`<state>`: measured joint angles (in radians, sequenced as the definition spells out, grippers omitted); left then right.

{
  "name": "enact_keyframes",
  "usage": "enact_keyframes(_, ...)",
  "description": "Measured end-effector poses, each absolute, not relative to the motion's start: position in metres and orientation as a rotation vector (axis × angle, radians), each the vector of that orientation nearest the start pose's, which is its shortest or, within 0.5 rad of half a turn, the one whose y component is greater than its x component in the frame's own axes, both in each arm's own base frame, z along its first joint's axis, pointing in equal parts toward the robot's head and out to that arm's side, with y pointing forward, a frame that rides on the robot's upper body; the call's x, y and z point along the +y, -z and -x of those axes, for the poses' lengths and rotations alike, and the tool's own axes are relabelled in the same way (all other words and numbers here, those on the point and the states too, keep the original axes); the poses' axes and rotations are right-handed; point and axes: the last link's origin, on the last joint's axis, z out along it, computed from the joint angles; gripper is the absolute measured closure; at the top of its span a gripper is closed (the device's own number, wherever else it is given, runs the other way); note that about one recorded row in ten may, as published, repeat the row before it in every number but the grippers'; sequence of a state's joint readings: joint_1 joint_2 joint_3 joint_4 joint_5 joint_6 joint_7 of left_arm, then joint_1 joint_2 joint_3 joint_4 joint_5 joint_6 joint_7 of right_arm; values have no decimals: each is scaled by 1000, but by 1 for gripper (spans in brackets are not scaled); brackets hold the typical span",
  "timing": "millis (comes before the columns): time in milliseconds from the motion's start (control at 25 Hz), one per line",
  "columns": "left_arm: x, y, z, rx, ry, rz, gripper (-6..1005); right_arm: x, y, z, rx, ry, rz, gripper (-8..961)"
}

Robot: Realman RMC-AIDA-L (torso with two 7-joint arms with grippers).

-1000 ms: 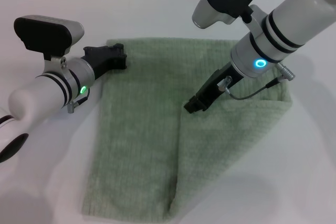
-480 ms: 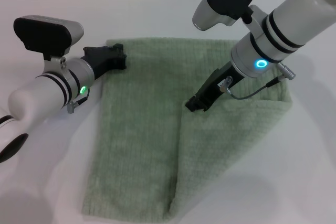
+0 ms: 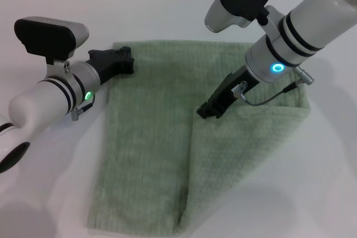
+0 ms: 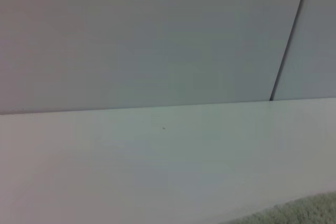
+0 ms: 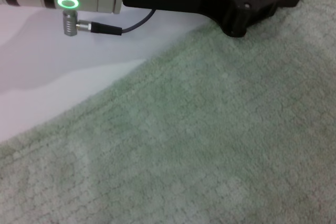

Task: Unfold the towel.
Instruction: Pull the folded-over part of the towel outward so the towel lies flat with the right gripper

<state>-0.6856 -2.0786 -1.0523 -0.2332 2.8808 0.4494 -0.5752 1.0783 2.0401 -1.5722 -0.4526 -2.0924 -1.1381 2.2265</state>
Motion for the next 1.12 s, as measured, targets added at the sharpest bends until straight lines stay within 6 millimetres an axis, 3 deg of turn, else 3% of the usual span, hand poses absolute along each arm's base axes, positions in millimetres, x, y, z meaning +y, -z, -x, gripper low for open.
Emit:
enact_keyframes(680, 399, 85, 286, -910, 387, 1994, 1000, 398, 98, -140, 740, 389, 2931, 948)
enact_keyframes(1120, 399, 85, 285, -908, 392, 1996, 1001, 392, 85, -127, 714, 377, 2973, 949)
